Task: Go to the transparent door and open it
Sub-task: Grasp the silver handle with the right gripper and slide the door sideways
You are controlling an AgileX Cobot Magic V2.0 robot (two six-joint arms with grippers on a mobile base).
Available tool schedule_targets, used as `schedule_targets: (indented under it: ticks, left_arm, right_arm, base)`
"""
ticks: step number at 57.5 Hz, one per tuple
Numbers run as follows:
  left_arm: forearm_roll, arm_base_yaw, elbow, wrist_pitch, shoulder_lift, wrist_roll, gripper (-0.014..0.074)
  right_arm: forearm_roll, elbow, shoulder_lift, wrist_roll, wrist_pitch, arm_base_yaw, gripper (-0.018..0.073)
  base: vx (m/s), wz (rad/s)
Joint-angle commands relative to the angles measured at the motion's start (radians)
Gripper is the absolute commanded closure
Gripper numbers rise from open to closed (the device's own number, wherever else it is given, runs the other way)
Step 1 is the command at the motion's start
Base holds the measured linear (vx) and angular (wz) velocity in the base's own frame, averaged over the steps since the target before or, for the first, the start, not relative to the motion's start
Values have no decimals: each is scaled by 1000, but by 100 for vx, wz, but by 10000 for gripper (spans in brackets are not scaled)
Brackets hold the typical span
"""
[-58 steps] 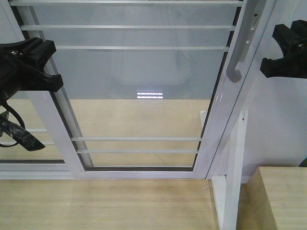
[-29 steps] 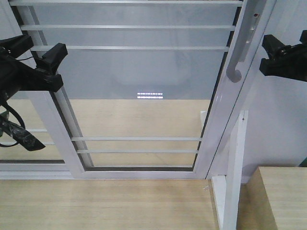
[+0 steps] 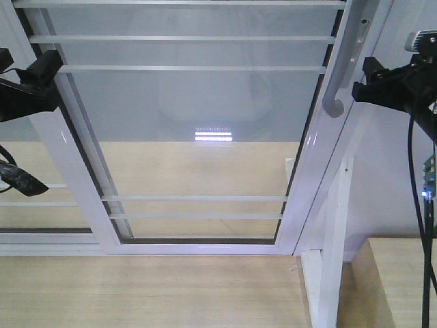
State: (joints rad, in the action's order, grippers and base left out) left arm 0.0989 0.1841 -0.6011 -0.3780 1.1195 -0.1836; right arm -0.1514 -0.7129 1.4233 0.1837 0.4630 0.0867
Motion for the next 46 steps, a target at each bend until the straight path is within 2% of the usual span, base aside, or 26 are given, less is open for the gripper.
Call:
schedule_targets:
  ticks: [1, 12, 19, 28, 37, 46]
  left_arm:
    - [-13, -7, -35, -85, -17, 2, 13]
    - [-13, -7, -35, -85, -17, 2, 13]
    - [-13, -6, -35, -85, -17, 11, 13]
    - [-13, -6, -35, -85, -17, 81, 13]
    - [-13, -6, -35, -81, -17, 83, 13]
    - [-13, -6, -35, -78, -17, 83, 13]
  right_arm:
    - [39, -79, 39, -24, 111, -4, 26]
    - [139, -219, 177, -105, 110, -4, 26]
    - [151, -302, 246, -114, 110, -4, 30]
    - [151, -393, 331, -114, 110, -4, 46]
    - [151, -464, 393, -128, 111, -4, 69]
    - [161, -479, 410, -132, 113, -4, 167]
  base:
    - [0, 0]
    - [0, 0]
    - [0, 0]
    - [0, 0]
    - [0, 0]
    - [0, 0]
